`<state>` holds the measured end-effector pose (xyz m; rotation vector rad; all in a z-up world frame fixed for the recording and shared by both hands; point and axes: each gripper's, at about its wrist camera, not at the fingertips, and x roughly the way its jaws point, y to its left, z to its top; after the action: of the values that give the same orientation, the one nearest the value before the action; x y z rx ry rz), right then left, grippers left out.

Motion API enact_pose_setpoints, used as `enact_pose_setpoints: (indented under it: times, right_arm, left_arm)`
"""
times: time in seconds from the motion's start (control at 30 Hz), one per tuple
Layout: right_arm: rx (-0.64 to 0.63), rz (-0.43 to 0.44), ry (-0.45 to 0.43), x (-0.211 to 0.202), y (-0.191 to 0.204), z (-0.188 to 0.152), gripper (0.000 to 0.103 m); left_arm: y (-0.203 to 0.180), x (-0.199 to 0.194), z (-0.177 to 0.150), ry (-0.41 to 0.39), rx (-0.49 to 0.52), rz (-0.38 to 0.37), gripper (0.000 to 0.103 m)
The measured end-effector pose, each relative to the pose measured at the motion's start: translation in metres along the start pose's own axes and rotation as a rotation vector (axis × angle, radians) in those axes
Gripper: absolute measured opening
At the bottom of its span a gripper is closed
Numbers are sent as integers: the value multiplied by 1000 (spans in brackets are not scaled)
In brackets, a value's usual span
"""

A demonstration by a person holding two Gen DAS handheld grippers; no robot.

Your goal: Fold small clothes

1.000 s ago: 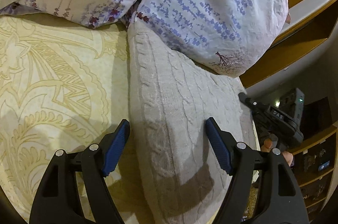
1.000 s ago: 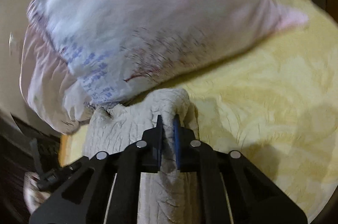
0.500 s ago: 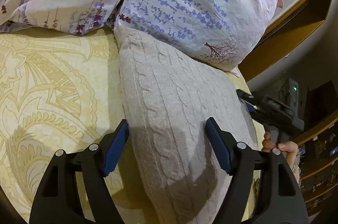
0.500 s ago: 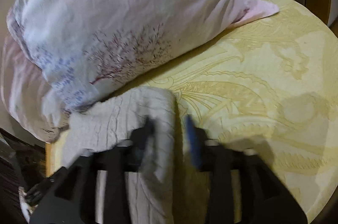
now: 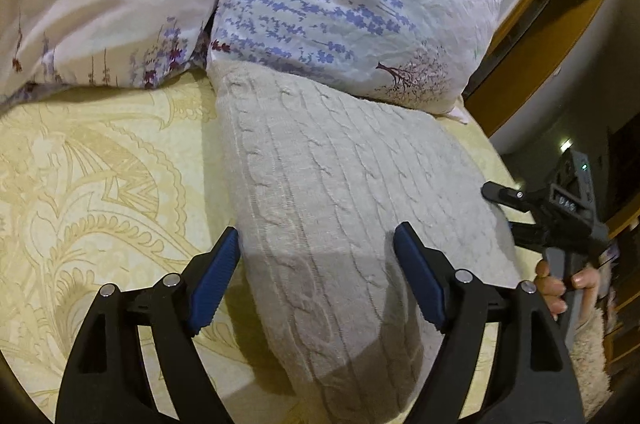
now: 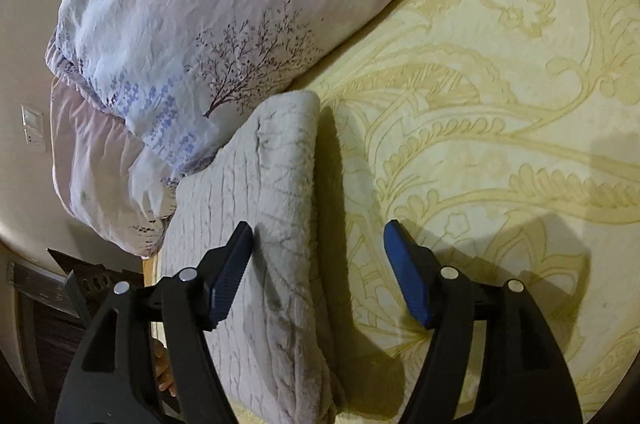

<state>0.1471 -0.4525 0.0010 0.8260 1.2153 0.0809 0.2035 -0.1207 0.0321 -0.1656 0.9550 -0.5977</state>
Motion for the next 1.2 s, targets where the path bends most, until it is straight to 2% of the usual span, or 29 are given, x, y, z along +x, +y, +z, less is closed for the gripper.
enact_pose_setpoints:
  times: [0.1,0.3,0.47,0.53,0.57,0.7,0.73,0.83,0.9,1.0,1.13,1.2]
  right_arm:
    - [-11,8,0,1,2,-1,68]
    - [-8,48,2,5,2,-2,68]
    - [-28,79,23,11,6,-4,67]
    - [-32,111,49,17,5,-6,52]
    - [-36,124,67,21,6,-8,48]
    - [-58,123,62,24,11,-11,47]
    - [-53,130,63,25,11,-11,43]
    - [-42,162,73,27,9,-13,33]
    - [-44,171,67,27,10,-16,30]
    - [-54,169,52,24,16,-18,28]
    - [-97,183,22,20,38,-25,26]
    - [-141,194,18,20,55,-31,26]
  left_arm:
    - [-2,4,1,-1,1,7,81]
    - [7,11,2,15,-47,-32,82]
    - [3,16,1,14,-41,-14,83]
    - [1,17,1,14,-37,-9,83]
    - [1,17,0,13,-34,-7,83]
    - [-2,22,1,13,-23,0,83]
    - [-3,22,1,12,-20,0,82]
    - [-3,20,1,2,-12,-7,74]
    - [-4,15,0,-16,-2,-14,59]
    - [1,8,0,-32,-11,-53,46]
    - [15,-6,1,-29,-45,-118,41]
    - [23,-18,-1,-42,-49,-125,40]
